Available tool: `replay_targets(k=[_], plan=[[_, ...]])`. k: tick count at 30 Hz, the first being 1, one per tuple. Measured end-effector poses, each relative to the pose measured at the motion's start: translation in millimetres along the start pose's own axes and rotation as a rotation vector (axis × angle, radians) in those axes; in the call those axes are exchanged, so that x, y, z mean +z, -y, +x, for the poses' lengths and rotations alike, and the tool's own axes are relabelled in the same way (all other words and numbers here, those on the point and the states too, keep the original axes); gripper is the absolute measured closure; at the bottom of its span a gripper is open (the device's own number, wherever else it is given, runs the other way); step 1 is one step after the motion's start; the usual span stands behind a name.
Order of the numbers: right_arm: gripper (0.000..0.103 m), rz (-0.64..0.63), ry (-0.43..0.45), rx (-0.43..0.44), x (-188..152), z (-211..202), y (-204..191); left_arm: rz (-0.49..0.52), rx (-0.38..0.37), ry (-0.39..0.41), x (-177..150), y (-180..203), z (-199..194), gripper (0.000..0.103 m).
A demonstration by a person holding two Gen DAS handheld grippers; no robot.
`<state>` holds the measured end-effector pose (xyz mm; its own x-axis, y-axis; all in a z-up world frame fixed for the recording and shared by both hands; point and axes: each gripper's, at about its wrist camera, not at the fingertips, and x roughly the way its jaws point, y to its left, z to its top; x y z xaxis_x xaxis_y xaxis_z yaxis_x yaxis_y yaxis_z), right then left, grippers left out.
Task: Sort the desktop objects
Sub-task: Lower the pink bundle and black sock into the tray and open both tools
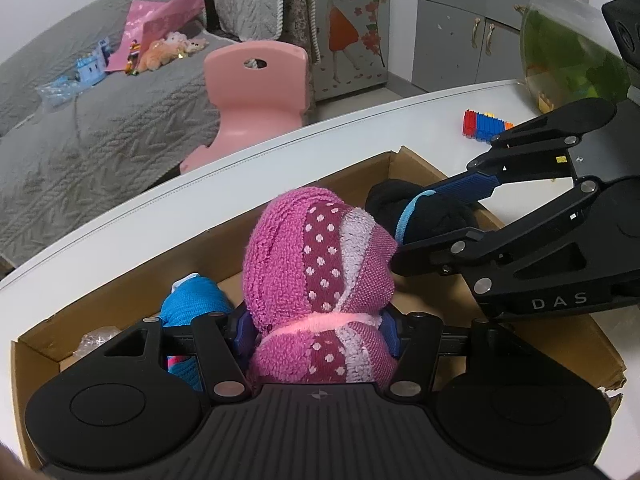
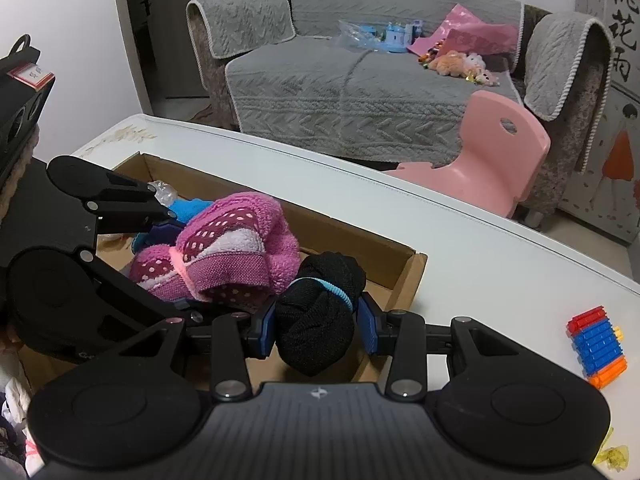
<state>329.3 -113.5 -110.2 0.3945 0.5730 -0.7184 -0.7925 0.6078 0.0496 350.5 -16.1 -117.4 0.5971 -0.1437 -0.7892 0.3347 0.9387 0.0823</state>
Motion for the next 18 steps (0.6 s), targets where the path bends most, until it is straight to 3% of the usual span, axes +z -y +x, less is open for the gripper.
replay_targets(k=[4,7,13,14,18], plan=[[0.063,-0.026,-0.009,-0.017,0.9,1.7,-2.4,0.015,0.008,0.004,-1.0,2.6,0.3,0.034],[0.062,-0.028,-0.002,-0.029,1.8,1.3,-3.4,0.014,0.008,0.004,-1.5,3.3,-0.8,0.021],[0.039,-0.024,0.042,-0.021,3.7,-8.7,-5.2,0.016,0.006,0.022,-4.0,2.6,-11.8,0.0],[0.034,-0.022,0.05,-0.022,4.1,-11.3,-5.7,0.019,0.006,0.032,-4.5,2.7,-15.5,0.0],[0.032,-0.022,0.085,-0.026,4.9,-26.5,-8.6,0.011,-0.005,0.064,-4.1,3.5,-35.2,0.0]])
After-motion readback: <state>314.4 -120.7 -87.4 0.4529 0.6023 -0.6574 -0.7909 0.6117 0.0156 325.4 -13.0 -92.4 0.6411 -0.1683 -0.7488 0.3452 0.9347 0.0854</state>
